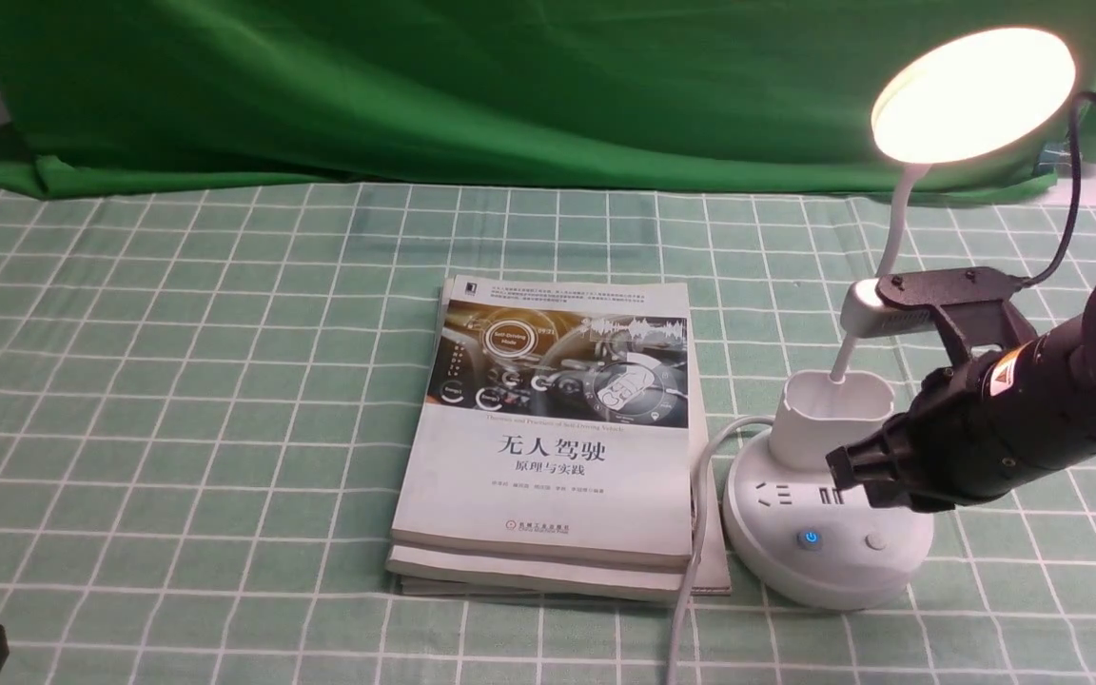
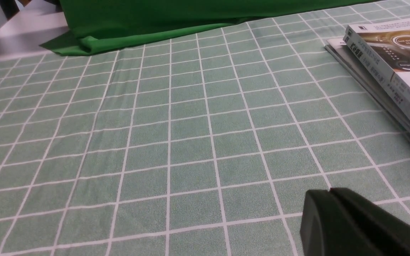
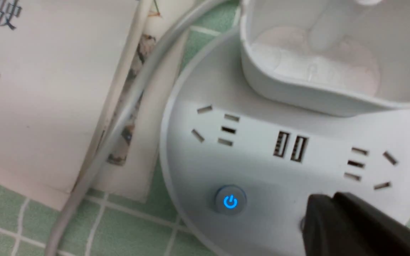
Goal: Turn off the desk lamp on the blue coffee tablecloth by hand.
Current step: 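Press the power button on the lamp base to turn the lamp off with the right gripper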
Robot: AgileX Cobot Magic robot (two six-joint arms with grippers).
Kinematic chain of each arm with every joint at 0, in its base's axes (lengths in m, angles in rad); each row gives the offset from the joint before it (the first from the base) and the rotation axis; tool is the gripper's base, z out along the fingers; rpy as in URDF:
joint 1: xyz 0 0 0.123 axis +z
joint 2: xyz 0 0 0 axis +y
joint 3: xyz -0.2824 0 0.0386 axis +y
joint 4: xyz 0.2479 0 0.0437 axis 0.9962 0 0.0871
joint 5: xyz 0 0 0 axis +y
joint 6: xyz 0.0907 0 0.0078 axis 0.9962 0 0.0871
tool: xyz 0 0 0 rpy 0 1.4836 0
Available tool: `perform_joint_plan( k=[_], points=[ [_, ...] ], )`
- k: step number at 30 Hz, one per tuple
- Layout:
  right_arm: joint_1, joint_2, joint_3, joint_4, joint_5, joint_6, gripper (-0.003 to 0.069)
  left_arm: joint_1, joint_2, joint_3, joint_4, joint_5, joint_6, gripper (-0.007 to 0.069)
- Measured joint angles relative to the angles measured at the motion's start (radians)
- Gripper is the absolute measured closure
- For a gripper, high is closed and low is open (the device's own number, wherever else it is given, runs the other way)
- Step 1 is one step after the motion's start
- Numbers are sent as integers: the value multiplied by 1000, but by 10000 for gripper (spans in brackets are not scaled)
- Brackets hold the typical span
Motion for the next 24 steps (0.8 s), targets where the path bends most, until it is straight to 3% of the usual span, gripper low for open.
perform_joint_plan(
  k=[24],
  points=[
    [0,102,-8,-3,-22,-2,626,0,0,0,0,0,0,624]
  ],
)
